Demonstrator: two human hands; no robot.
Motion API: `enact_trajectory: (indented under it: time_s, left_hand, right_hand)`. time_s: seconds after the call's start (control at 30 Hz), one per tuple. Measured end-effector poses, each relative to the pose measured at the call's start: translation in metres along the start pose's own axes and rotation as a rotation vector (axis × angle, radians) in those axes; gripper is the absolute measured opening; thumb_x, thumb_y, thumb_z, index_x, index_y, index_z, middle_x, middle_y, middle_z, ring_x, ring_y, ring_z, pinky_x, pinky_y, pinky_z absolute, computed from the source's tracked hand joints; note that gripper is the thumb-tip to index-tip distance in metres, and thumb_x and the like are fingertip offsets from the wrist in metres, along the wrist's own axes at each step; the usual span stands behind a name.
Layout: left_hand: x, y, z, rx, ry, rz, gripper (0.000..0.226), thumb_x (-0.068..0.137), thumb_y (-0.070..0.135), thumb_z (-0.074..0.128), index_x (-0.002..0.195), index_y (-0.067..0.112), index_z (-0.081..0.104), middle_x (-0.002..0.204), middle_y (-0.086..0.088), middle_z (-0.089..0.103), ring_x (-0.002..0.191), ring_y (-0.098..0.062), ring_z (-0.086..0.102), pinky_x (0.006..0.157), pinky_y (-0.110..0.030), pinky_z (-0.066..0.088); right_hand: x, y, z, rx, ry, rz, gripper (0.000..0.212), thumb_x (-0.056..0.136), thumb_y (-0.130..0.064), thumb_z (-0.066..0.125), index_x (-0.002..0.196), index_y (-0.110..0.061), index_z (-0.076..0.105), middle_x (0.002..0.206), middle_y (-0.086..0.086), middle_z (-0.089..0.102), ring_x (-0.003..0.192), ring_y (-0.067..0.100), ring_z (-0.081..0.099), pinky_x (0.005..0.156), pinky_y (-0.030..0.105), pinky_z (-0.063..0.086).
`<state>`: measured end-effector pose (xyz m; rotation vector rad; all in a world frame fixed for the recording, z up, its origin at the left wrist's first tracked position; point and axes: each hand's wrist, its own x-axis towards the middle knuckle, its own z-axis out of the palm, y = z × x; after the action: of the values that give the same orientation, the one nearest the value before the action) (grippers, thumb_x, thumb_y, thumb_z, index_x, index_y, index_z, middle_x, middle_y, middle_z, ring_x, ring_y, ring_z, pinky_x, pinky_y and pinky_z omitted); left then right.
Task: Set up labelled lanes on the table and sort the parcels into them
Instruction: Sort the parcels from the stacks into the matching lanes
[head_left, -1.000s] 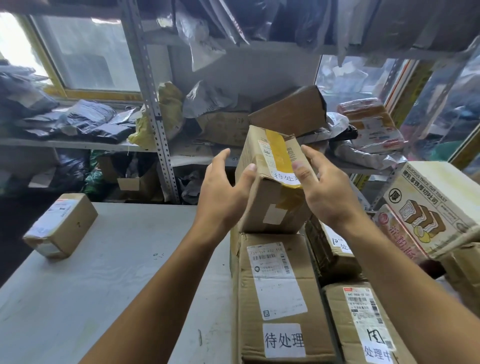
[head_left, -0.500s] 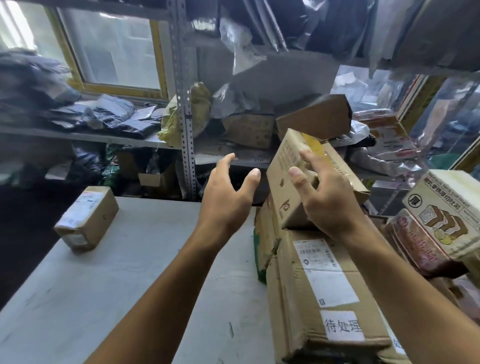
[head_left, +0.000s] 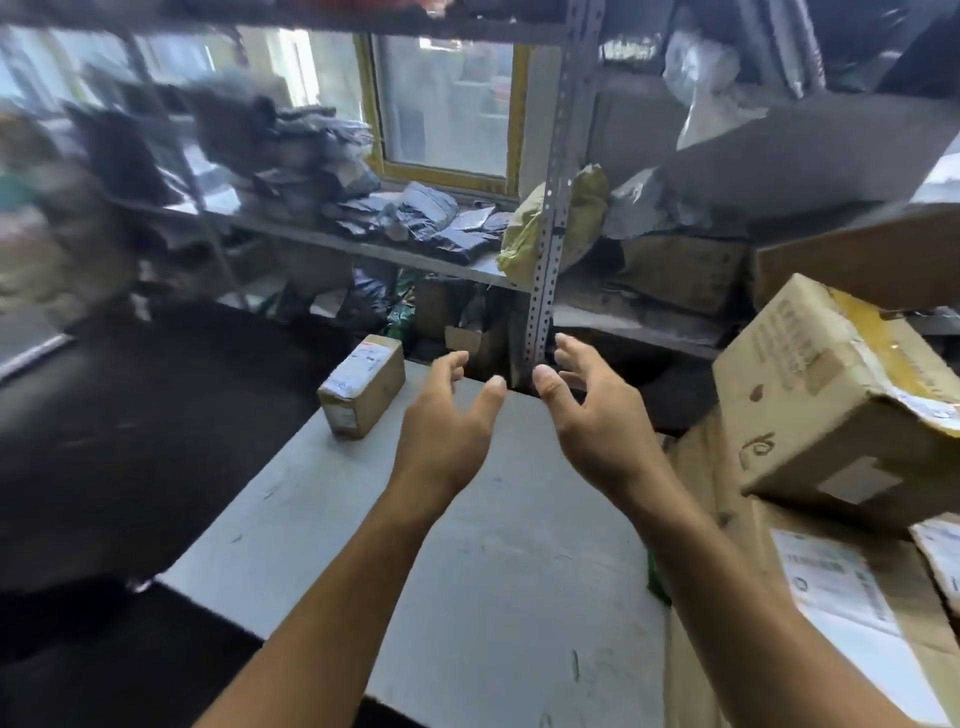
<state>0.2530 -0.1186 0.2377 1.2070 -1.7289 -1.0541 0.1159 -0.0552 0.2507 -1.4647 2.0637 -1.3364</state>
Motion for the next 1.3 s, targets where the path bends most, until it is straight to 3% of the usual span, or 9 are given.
enact_trajectory:
  time_s: [0.17,0.33,0.57,0.67,0.77,0.9,1.07,1.23,1.3]
  left_hand:
    - [0.001,-0.035,-0.041,0.073,0.127,-0.096,0.044,0.096,0.041,0.058,0.138,0.031,0.047,0.141,0.006,0.053,0.126,-0.012,0.050,0.086,-0.025,0.040]
    - [0.024,-0.076,-0.076,0.044,0.194,-0.167,0.037,0.094,0.036,0.062,0.129,0.032,0.053,0.127,0.010,0.058,0.109,-0.005,0.055,0.069,-0.011,0.038]
    - [0.110,-0.156,-0.117,-0.027,0.167,-0.265,0.018,0.095,0.035,0.062,0.102,0.048,0.051,0.115,0.015,0.058,0.109,-0.006,0.057,0.081,-0.027,0.048]
    - [0.160,-0.200,-0.135,-0.048,0.100,-0.328,0.018,0.095,0.034,0.061,0.093,0.050,0.052,0.112,0.018,0.059,0.102,0.005,0.055,0.077,-0.023,0.046]
    - [0.212,-0.247,-0.146,-0.058,0.033,-0.393,0.012,0.095,0.033,0.060,0.100,0.043,0.055,0.111,0.018,0.061,0.098,0.009,0.054,0.073,-0.018,0.042]
    - [0.272,-0.301,-0.150,-0.066,-0.032,-0.459,0.031,0.094,0.036,0.062,0.123,0.027,0.057,0.112,0.013,0.062,0.097,0.005,0.056,0.073,-0.019,0.041]
    - [0.315,-0.350,-0.137,-0.092,-0.106,-0.538,0.031,0.094,0.036,0.060,0.124,0.029,0.058,0.123,0.006,0.062,0.103,-0.006,0.058,0.085,-0.028,0.041]
    - [0.333,-0.374,-0.113,-0.245,-0.235,-0.579,0.049,0.097,0.042,0.057,0.143,0.030,0.047,0.134,0.007,0.056,0.114,-0.006,0.058,0.083,-0.021,0.042]
    - [0.335,-0.379,-0.107,-0.339,-0.284,-0.591,0.049,0.099,0.044,0.054,0.145,0.032,0.044,0.131,0.011,0.060,0.109,0.002,0.060,0.080,-0.018,0.044]
  right_hand:
    - [0.002,0.004,0.055,0.129,-0.124,0.059,0.055,0.100,-0.043,0.053,0.151,-0.027,0.040,0.148,-0.002,0.052,0.124,0.010,0.054,0.098,0.031,0.046]
    - [0.014,0.008,0.101,0.154,-0.213,0.108,0.055,0.100,-0.042,0.053,0.151,-0.027,0.040,0.146,-0.001,0.054,0.110,0.003,0.051,0.090,0.026,0.043]
    - [0.072,0.022,0.195,0.144,-0.296,0.255,0.053,0.100,-0.042,0.054,0.150,-0.028,0.040,0.141,-0.002,0.057,0.102,0.004,0.057,0.071,0.014,0.043]
    - [0.105,0.031,0.247,0.164,-0.314,0.390,0.053,0.100,-0.042,0.053,0.150,-0.028,0.040,0.137,-0.002,0.060,0.111,0.013,0.062,0.085,0.028,0.052]
    - [0.138,0.043,0.299,0.206,-0.353,0.558,0.056,0.100,-0.040,0.054,0.152,-0.025,0.036,0.126,-0.004,0.060,0.108,0.016,0.064,0.098,0.043,0.052]
    - [0.168,0.062,0.355,0.251,-0.407,0.735,0.065,0.099,-0.044,0.055,0.155,-0.024,0.027,0.130,-0.001,0.058,0.103,0.014,0.065,0.095,0.042,0.052]
    - [0.189,0.089,0.398,0.248,-0.370,0.812,0.070,0.098,-0.051,0.054,0.156,-0.025,0.024,0.124,-0.005,0.055,0.103,0.013,0.064,0.093,0.040,0.053]
    - [0.203,0.106,0.430,0.305,-0.287,0.875,0.072,0.099,-0.055,0.047,0.158,-0.027,0.016,0.152,0.004,0.046,0.131,0.026,0.050,0.108,0.047,0.044]
    - [0.205,0.105,0.441,0.428,-0.293,0.886,0.068,0.101,-0.056,0.042,0.158,-0.032,0.014,0.153,-0.001,0.045,0.129,0.020,0.052,0.097,0.036,0.048]
